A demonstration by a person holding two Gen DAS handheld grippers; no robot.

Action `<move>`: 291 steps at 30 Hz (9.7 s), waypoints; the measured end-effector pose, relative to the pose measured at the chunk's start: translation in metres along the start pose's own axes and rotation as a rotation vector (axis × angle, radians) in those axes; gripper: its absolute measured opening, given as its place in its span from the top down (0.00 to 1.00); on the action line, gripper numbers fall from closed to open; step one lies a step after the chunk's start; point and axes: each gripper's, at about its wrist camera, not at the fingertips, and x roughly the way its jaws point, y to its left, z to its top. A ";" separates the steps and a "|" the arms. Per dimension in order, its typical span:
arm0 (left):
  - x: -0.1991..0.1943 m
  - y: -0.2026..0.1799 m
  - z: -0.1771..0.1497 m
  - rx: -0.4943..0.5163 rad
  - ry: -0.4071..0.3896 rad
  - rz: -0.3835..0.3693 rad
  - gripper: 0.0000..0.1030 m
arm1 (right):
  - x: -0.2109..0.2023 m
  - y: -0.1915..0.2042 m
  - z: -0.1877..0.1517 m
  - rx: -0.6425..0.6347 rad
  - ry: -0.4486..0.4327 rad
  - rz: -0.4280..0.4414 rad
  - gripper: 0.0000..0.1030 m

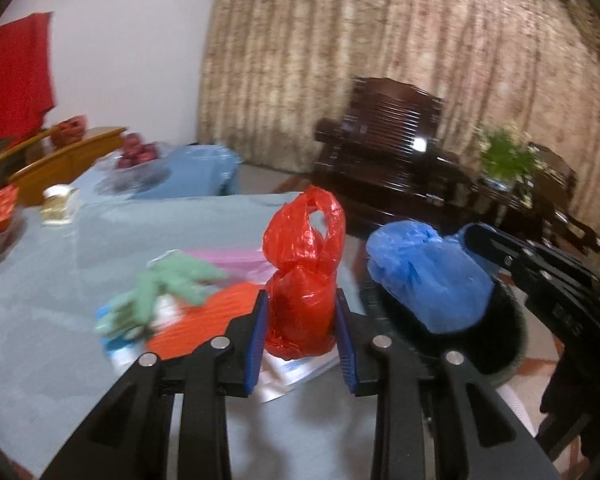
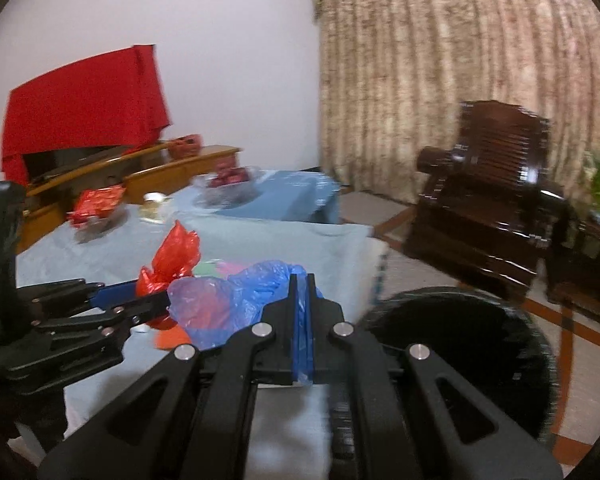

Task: Collect trash
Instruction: 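Carry both bags over the black bin and open both grippers to drop them, then grasp the blue hand-cream tube with the left gripper while the right gripper grasps the orange net, then lift the tube and orange net over the bin and release both, then move both open grippers back to the trash pile on the table, then grasp the white tissues with the right gripper while the left gripper grasps the green glove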

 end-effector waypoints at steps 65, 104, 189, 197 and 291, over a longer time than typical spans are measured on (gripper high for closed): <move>0.049 0.162 -0.086 -0.143 0.127 0.408 0.21 | 0.128 0.077 -0.049 -0.030 0.169 0.047 0.08; 0.051 0.201 -0.102 -0.285 0.258 0.342 0.63 | 0.176 0.124 -0.063 -0.099 0.318 0.243 0.90; 0.127 -0.142 0.008 0.151 0.097 -0.252 0.34 | 0.004 -0.173 -0.093 0.155 0.180 -0.423 0.35; 0.095 -0.094 0.013 0.106 0.044 -0.153 0.17 | -0.003 -0.158 -0.080 0.199 0.131 -0.380 0.08; 0.044 0.136 0.002 -0.122 -0.065 0.290 0.38 | 0.175 0.044 -0.013 -0.049 0.225 0.183 0.85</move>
